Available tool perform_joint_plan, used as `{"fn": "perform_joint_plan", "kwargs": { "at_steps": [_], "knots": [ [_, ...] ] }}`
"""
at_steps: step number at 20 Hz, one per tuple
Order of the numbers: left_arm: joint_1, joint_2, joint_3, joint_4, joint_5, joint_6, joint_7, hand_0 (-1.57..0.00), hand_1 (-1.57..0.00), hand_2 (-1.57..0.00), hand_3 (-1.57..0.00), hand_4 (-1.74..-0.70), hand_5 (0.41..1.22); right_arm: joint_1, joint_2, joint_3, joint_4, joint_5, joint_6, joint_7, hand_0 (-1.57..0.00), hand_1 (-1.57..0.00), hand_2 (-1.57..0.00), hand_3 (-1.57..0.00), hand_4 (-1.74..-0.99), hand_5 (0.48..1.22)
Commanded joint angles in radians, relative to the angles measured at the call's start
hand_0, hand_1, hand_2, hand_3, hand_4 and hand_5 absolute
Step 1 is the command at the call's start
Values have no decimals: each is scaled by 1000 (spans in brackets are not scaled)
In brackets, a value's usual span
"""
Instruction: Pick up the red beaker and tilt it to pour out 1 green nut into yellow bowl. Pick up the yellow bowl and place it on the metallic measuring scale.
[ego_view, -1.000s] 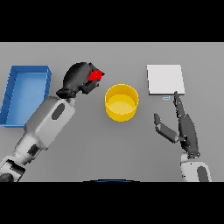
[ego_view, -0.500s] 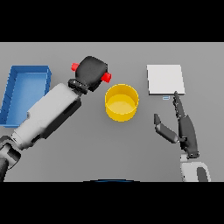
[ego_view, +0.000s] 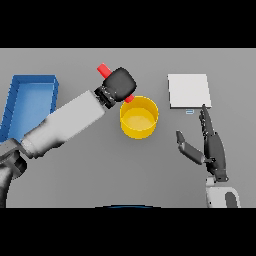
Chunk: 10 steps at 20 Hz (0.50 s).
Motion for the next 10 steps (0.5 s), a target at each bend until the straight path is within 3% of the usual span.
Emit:
{"fn": "perform_joint_plan", "kwargs": {
  "at_steps": [1,10],
  "knots": [
    [-8,-3,-26,10,-19,-4,-1,-1571,-1571,-1571,-1522,-1734,1220,-11,4,1,4,6,-7,18,1,1,1,1,-1291,634],
    [-137,-31,-188,88,-119,-47,-62,-1571,-1571,-1571,-1564,-1737,1221,-5,-4,3,21,40,-24,20,1,1,1,1,-1260,586]
  ]
}}
